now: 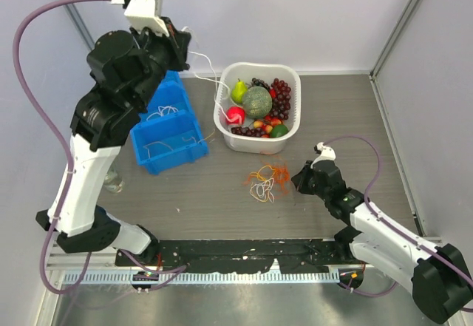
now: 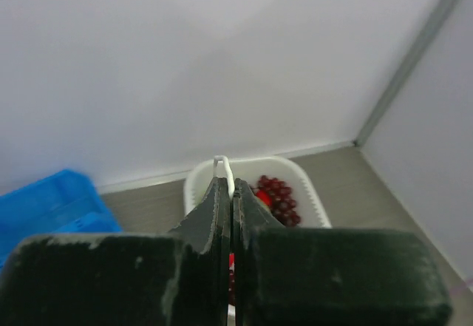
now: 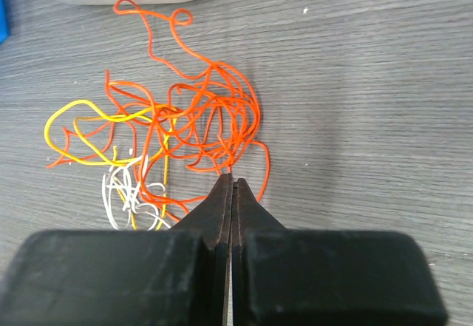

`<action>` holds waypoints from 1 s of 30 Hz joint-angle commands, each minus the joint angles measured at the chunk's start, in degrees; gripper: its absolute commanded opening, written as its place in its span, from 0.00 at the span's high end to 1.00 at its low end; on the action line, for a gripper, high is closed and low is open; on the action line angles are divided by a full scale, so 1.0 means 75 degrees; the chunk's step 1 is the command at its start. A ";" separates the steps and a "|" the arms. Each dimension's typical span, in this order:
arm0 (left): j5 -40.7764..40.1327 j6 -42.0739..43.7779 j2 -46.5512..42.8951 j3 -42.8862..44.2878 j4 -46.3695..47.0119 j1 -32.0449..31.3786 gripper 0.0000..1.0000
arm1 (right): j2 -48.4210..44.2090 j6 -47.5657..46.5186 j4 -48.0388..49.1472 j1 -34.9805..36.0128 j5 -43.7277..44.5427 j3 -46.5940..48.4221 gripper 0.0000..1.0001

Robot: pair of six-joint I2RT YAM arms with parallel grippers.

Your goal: Untangle the cables

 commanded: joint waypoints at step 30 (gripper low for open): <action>0.1587 -0.3982 0.1113 -0.5376 0.3309 0.5604 1.00 | -0.0808 -0.0247 0.0616 -0.0025 -0.0273 -0.0288 0.99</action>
